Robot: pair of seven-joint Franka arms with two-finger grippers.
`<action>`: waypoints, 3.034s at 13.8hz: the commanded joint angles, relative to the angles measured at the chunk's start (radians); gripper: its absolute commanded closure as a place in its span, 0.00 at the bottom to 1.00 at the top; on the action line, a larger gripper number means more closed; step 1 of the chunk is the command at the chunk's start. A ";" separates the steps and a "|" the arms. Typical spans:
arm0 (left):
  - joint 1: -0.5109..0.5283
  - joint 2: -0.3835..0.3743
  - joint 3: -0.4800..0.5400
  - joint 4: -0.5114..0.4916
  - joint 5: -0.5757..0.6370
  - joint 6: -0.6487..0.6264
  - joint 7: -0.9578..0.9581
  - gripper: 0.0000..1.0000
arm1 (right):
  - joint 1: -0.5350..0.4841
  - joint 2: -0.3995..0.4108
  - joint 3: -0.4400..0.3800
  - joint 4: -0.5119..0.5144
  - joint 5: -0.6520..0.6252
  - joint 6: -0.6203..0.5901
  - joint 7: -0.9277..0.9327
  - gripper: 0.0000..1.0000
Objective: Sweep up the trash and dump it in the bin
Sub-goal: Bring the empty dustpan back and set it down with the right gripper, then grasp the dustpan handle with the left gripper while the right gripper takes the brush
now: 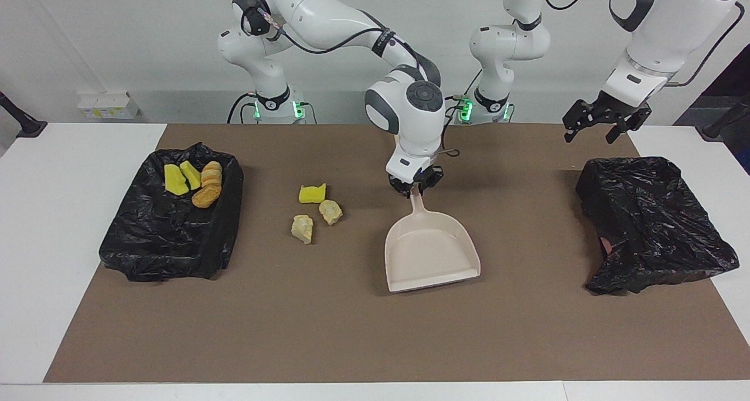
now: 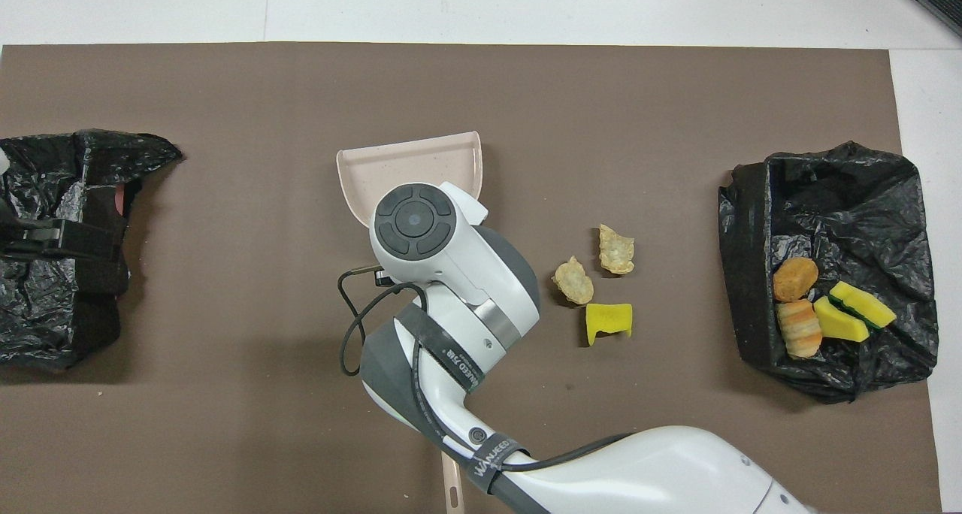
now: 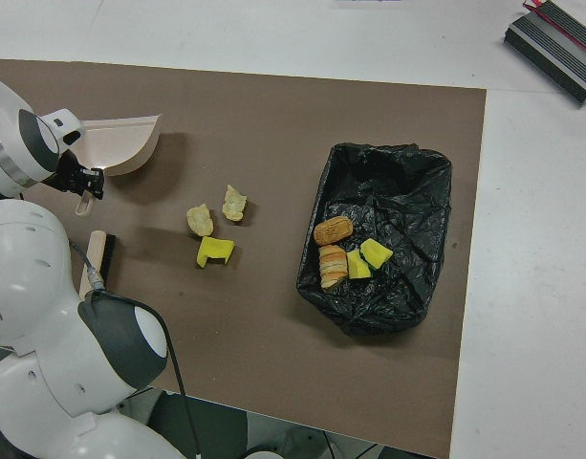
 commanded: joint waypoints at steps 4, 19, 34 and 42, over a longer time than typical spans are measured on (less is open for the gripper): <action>-0.014 0.014 0.009 0.022 0.019 -0.014 0.023 0.00 | -0.017 0.018 0.002 -0.039 0.028 0.062 -0.006 1.00; -0.087 0.052 0.009 0.027 0.020 -0.003 0.022 0.00 | -0.044 -0.308 0.002 -0.211 0.219 -0.239 -0.174 0.00; -0.454 0.313 0.009 0.016 -0.047 0.326 -0.309 0.00 | 0.207 -0.516 0.002 -0.860 0.327 0.301 -0.086 0.00; -0.577 0.418 0.009 -0.027 -0.047 0.425 -0.625 0.00 | 0.216 -0.512 -0.001 -0.859 0.317 0.291 -0.088 1.00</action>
